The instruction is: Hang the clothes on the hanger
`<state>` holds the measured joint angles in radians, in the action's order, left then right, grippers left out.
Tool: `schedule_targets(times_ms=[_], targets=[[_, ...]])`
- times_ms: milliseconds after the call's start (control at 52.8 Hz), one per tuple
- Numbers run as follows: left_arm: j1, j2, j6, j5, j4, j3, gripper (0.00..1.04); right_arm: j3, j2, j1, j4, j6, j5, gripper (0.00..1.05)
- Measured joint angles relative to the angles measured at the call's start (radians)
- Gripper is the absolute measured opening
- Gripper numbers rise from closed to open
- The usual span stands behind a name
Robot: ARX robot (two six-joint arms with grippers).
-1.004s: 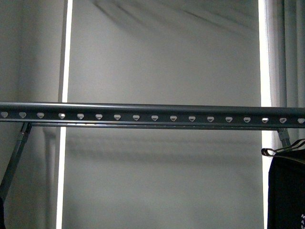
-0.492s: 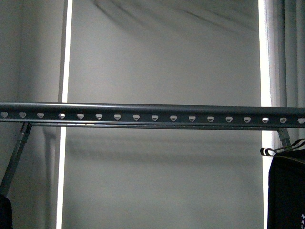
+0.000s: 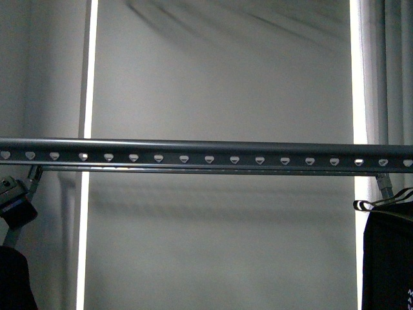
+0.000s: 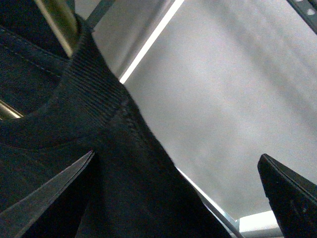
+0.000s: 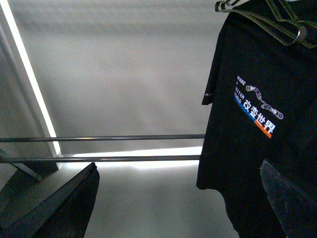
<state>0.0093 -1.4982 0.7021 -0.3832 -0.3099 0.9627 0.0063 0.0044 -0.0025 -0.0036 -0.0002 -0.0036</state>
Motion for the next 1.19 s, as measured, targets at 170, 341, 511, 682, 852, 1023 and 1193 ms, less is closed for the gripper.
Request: schedule_targets(times_ms=[170, 341, 511, 682, 852, 1023, 1193], targets=[[0.027, -0.086, 0.020, -0.022, 0.024, 0.055, 0.80, 0.000, 0.000, 0.000, 0.000, 0.000, 0.000, 0.97], [0.042, -0.144, 0.023, -0.030, 0.024, 0.103, 0.55, 0.000, 0.000, 0.000, 0.000, 0.000, 0.000, 0.97], [0.056, -0.206, 0.025, -0.027, 0.043, 0.164, 0.28, 0.000, 0.000, 0.000, 0.000, 0.000, 0.000, 0.97], [0.071, -0.210, 0.079, 0.025, 0.046, 0.163, 0.08, 0.000, 0.000, 0.000, 0.000, 0.000, 0.000, 0.97], [0.071, -0.079, -0.021, 0.200, -0.008, -0.007, 0.05, 0.000, 0.000, 0.000, 0.000, 0.000, 0.000, 0.97], [0.053, 0.171, -0.251, 0.520, 0.039, -0.227, 0.05, 0.000, 0.000, 0.000, 0.000, 0.000, 0.000, 0.97], [0.100, 0.388, -0.612, 0.912, 0.269, -0.353, 0.05, 0.000, 0.000, 0.000, 0.000, 0.000, 0.000, 0.97]])
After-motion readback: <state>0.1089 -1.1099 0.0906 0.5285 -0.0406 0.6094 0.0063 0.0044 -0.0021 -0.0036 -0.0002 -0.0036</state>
